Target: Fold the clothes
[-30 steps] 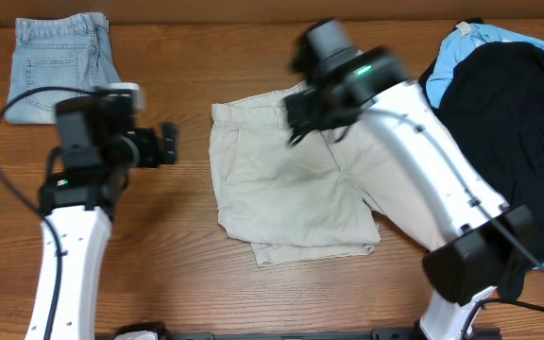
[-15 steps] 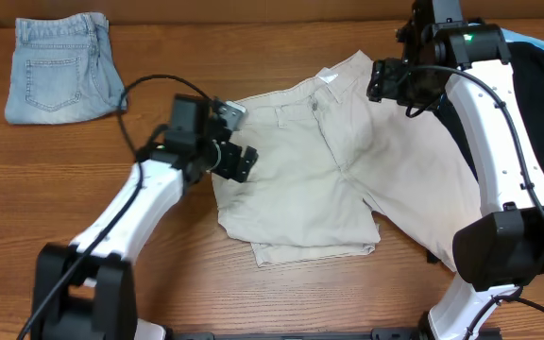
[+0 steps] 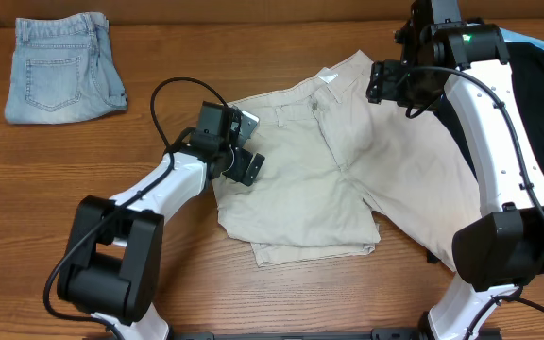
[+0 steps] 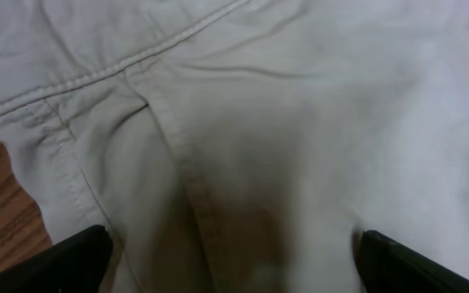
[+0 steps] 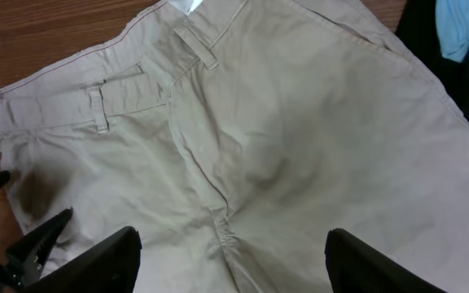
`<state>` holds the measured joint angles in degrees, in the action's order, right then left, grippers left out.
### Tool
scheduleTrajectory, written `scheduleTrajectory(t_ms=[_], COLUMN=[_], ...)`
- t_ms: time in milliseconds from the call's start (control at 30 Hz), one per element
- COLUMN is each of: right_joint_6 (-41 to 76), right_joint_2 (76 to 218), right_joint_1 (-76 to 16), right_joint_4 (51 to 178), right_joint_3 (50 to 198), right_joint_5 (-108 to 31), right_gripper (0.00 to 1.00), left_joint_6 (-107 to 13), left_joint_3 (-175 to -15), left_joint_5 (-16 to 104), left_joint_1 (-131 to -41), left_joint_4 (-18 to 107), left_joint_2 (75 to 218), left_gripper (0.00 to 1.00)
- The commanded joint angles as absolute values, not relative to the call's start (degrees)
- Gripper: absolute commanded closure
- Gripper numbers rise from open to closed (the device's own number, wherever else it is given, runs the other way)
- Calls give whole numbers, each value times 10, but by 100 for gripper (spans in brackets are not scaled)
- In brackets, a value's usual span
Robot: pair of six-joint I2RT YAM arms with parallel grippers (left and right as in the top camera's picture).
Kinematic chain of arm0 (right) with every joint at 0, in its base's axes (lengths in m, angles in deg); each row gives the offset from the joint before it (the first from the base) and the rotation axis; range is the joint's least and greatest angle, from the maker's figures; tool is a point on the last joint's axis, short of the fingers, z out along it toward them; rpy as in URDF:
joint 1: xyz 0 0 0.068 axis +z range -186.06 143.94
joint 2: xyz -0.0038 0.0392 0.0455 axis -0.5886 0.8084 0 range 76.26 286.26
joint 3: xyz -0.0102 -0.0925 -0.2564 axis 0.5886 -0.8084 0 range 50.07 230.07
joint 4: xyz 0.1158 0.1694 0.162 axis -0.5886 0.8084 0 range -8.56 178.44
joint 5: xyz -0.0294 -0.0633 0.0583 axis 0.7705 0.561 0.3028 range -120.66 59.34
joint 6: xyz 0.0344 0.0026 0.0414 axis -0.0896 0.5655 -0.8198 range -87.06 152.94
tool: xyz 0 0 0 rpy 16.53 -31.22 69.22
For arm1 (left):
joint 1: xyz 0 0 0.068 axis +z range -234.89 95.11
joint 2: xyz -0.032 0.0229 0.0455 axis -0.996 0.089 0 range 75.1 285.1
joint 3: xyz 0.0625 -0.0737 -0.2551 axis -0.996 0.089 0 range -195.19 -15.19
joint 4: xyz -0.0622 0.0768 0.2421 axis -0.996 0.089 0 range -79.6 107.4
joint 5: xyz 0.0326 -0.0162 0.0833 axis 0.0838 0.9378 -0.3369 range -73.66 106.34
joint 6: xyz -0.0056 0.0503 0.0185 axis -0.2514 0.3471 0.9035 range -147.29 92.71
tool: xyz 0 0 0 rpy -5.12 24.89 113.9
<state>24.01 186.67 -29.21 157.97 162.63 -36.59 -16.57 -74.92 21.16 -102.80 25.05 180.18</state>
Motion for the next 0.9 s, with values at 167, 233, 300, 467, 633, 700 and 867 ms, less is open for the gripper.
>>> scheduleTrajectory(t_ms=[167, 233, 300, 467, 633, 700, 867], right_joint_6=[244, 244, 244, 244, 244, 243, 243], right_joint_2=[1844, 1844, 1844, 1844, 1845, 1845, 1845], right_joint_1=[-291, -291, -290, -290, -290, -290, -290], right_joint_4=[1592, 1599, 1607, 1617, 1617, 1617, 1618], right_joint_3=[1637, 1637, 1634, 1614, 1598, 1593, 1568], right_joint_5=[-344, -344, -344, -344, -345, -350, -389], right_gripper=[23, 23, 22, 22, 22, 22, 22], left_joint_6=[-156, -156, -156, -156, -167, -195, -218], left_joint_3=[-761, -761, -762, -781, -832, -864, -971], left_joint_5=[128, 114, 115, 117, 106, 79, 69], left_joint_1=[-1025, -1018, -1009, -991, -976, -969, -934], left_joint_4=[174, 149, 127, 113, 148, 170, 237], left_joint_2=[1837, 1844, 1852, 1894, 1955, 1974, 1990], left_gripper=[0, 0, 0, 0, 1, 0, 0])
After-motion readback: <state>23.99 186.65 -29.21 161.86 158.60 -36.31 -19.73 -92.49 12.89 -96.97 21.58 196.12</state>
